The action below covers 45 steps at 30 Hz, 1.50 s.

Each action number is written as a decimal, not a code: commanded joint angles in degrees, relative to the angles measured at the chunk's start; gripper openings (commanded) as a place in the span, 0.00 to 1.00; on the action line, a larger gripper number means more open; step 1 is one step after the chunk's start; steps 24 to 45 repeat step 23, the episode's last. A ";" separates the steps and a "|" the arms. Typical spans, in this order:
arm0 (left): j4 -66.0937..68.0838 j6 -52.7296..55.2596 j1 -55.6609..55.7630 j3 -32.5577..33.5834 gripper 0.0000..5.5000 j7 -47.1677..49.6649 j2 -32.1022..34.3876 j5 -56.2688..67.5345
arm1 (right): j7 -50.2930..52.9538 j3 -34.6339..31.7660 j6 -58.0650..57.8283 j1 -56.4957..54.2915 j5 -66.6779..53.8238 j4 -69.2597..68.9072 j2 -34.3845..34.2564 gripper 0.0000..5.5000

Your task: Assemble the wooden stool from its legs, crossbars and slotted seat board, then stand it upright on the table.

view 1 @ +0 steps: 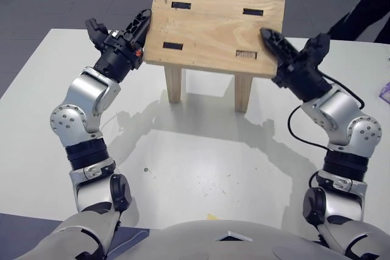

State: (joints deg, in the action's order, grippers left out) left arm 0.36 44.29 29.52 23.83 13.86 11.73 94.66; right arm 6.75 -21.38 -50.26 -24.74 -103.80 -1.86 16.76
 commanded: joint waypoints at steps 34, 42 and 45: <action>-0.41 -36.18 -7.03 -15.61 0.98 -11.79 8.61 -68.75 | -4.10 16.49 56.79 4.58 83.45 21.55 -1.16 0.98; -0.41 -36.18 -7.03 -15.61 0.98 -11.79 8.61 -68.75 | -4.10 16.49 56.79 4.58 83.45 21.55 -1.16 0.98; -0.41 -36.18 -7.03 -15.61 0.98 -11.79 8.61 -68.75 | -4.10 16.49 56.79 4.58 83.45 21.55 -1.16 0.98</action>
